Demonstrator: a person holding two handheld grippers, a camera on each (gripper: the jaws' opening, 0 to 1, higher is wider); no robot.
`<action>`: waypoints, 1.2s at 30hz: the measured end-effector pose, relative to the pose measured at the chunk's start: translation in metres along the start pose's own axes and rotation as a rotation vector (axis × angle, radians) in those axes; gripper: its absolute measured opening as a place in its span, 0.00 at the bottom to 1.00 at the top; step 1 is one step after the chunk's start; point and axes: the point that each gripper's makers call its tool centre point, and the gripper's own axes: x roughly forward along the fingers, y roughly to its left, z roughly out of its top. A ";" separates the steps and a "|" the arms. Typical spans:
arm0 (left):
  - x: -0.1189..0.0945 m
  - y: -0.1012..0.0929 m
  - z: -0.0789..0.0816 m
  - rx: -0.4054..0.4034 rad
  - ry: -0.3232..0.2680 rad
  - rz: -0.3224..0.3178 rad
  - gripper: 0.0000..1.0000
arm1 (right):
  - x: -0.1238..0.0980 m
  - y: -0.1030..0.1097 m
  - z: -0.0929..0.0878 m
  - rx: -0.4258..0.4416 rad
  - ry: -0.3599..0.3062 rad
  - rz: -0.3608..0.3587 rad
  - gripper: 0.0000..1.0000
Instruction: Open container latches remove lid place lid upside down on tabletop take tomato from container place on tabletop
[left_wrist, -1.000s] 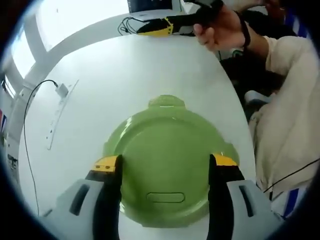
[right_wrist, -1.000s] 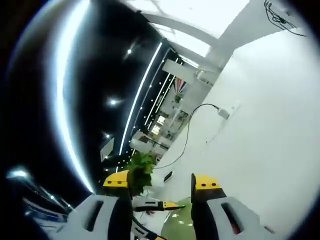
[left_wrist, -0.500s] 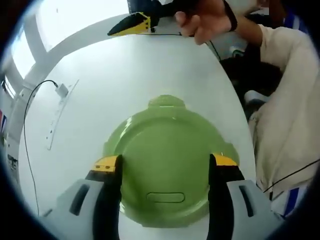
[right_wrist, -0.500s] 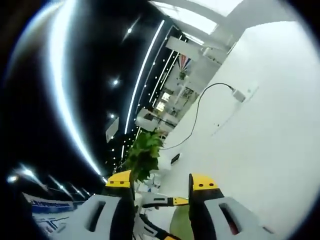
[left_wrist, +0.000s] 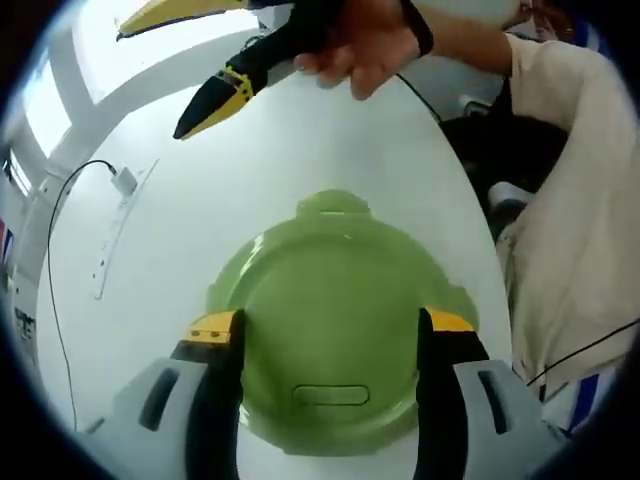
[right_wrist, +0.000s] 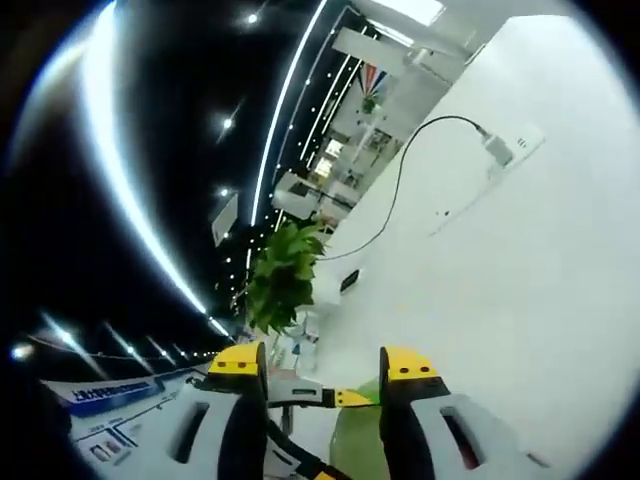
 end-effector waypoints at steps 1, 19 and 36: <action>0.000 0.000 0.000 0.000 -0.002 0.000 0.62 | 0.001 -0.001 0.000 0.000 0.005 -0.002 0.38; 0.000 0.000 0.000 -0.004 -0.022 0.000 0.62 | 0.054 -0.030 -0.010 -0.041 0.181 -0.021 0.33; 0.000 0.001 -0.001 -0.006 -0.024 0.002 0.61 | 0.085 -0.058 -0.038 -0.004 0.378 -0.044 0.26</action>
